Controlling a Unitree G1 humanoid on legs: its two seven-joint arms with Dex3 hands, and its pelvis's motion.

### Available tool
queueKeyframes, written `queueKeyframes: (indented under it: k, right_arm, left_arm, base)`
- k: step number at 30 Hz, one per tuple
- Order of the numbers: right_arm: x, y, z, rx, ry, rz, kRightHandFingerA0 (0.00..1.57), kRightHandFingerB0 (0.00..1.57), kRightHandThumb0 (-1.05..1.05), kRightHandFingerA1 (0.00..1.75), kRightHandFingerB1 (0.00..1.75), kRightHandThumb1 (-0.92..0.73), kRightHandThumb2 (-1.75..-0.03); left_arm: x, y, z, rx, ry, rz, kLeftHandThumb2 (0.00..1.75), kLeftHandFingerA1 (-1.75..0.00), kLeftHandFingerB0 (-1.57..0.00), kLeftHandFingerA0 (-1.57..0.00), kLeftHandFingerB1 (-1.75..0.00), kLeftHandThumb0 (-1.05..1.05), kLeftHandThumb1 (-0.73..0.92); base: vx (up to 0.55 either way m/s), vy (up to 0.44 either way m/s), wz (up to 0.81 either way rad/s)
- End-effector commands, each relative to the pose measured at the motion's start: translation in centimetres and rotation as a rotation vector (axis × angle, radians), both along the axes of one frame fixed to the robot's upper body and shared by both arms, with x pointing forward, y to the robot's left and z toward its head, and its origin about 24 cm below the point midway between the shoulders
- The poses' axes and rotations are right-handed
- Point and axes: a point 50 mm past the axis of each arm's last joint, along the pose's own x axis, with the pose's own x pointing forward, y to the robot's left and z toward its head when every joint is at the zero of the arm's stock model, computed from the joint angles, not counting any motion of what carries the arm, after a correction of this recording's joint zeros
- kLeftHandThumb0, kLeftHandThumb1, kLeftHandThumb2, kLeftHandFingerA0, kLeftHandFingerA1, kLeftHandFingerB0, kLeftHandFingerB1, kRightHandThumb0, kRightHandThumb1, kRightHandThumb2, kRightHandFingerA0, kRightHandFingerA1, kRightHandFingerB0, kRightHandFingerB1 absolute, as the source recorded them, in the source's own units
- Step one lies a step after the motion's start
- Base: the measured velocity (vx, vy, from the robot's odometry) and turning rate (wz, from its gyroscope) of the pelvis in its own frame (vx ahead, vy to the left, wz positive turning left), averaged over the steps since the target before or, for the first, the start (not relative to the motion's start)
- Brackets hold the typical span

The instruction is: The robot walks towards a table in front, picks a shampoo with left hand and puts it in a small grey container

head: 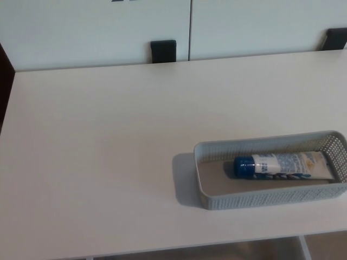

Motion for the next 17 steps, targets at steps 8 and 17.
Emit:
queueKeyframes:
  k: [8,17]
  right_arm:
    - [-2.8,-1.8,0.5,-0.092,-0.04,-0.112,0.65,0.43,-0.38,0.47,0.37,-0.67,-0.6]
    - [-2.3,-2.0,0.7,-0.072,-0.064,-0.132,0.66,0.46,-0.39,0.5,0.38,-0.67,-0.6]
  left_arm:
    - [-2.7,1.1,-0.8,0.176,-0.102,0.196,0.6,-0.7,-0.27,-0.7,-0.3,-0.58,0.67]
    - [-3.2,0.7,-1.2,0.136,-0.076,0.215,0.6,-0.64,-0.2,-0.64,-0.28,-0.59,0.66]
  base:
    - [0.0,0.0,0.0]
    - [0.0,0.0,0.0]
